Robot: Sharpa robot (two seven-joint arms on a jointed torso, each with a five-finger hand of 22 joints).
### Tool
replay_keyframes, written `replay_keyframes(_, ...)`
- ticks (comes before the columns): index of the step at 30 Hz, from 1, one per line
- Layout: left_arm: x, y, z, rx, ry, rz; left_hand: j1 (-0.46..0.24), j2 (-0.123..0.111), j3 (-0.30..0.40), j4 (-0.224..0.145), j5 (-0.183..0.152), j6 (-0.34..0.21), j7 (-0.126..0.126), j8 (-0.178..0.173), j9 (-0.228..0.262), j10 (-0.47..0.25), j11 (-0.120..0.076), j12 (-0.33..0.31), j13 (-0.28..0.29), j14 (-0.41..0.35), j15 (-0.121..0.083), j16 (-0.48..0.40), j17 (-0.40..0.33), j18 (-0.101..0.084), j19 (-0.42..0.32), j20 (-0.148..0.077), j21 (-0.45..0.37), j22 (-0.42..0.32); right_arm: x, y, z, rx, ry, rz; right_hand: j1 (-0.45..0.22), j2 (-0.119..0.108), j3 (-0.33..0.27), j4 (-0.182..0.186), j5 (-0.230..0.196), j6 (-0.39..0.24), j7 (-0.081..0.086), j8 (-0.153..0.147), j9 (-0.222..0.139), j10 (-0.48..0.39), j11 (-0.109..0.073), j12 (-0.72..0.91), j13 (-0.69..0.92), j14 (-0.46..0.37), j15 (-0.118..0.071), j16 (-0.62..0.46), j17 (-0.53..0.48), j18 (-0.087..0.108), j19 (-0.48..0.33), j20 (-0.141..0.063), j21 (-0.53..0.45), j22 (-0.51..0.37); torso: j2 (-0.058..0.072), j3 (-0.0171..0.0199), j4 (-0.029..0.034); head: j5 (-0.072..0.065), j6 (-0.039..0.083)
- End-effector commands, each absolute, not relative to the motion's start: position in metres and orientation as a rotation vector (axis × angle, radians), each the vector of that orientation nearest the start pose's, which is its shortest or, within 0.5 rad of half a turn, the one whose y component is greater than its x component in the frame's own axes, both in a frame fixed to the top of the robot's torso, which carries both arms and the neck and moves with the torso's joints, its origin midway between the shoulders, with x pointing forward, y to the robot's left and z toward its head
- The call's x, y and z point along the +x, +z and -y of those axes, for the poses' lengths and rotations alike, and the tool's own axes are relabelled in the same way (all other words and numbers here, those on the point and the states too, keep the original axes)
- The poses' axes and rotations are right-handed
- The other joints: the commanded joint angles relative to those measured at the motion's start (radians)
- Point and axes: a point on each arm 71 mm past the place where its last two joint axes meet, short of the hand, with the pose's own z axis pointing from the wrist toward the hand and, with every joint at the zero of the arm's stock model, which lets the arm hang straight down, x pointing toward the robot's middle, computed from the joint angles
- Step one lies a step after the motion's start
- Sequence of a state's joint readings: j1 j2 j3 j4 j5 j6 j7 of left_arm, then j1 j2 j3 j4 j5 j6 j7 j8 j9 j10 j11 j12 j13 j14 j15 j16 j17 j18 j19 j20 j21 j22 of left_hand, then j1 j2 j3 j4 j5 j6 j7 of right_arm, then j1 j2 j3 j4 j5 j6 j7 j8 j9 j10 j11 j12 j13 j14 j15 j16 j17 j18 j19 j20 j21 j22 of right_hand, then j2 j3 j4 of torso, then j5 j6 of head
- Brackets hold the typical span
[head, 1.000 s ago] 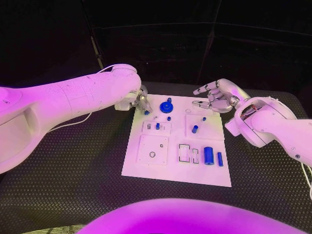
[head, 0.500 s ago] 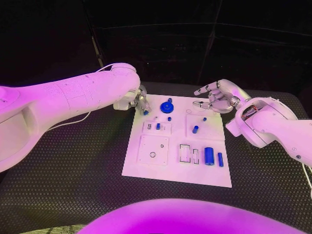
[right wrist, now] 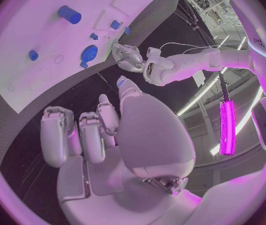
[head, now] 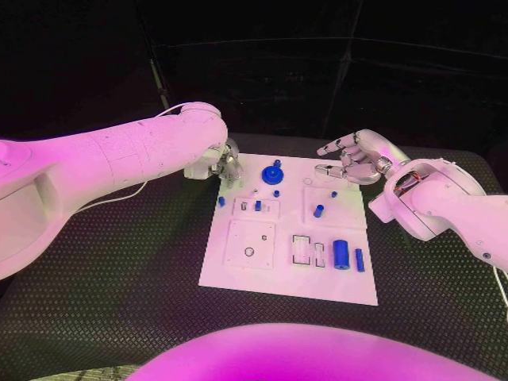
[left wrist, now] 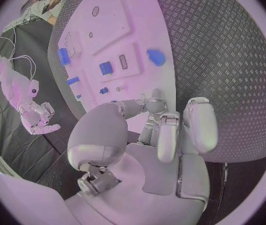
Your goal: Assemble the parts on the task board
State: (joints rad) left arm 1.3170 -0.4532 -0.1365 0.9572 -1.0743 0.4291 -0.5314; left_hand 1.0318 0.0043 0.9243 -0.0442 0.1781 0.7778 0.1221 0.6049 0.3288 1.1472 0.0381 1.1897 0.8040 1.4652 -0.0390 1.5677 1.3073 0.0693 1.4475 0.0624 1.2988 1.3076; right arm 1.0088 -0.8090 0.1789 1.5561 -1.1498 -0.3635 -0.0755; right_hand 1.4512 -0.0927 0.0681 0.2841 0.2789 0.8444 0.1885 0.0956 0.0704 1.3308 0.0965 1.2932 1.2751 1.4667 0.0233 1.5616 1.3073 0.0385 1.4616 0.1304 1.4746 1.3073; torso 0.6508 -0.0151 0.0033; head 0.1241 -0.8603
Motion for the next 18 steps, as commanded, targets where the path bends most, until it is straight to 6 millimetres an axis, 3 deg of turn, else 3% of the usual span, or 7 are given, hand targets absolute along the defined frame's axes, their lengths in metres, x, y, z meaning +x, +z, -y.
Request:
replay_keyframes(1,0.5638,-0.2294,-0.1860,-0.064,-0.112,-2.503,-0.005,-0.003,0.133,-0.126,0.007,0.009,0.002,-0.006,-0.004,0.003,0.000,0.005,-0.001,0.106,0.005,0.003,0.263,0.002,0.003,0.007,0.006,0.036,0.4760,-0.1910,0.1820,0.272,0.945,-1.664,-0.009,-0.003,-0.005,0.001,0.006,-0.008,0.001,0.000,-0.001,-0.003,0.004,0.004,0.000,0.097,-0.001,-0.003,0.242,0.010,0.000,-0.004,-0.007,0.030,0.001,-0.0001,-0.0008,0.000,-0.001)
replay_keyframes(18,0.5646,-0.2279,-0.1888,-0.086,-0.120,-2.475,-0.014,-0.011,0.129,-0.133,0.004,0.017,0.005,-0.014,-0.011,0.001,0.002,0.005,-0.007,0.106,0.006,0.003,0.263,0.003,0.000,0.008,0.003,0.035,0.4762,-0.1912,0.1817,0.272,0.946,-1.664,-0.009,-0.003,-0.005,0.001,0.006,-0.008,0.001,0.000,-0.001,-0.003,0.004,0.004,0.000,0.097,-0.001,-0.003,0.242,0.010,0.000,-0.004,-0.007,0.030,0.000,-0.0003,-0.0006,0.003,-0.005)
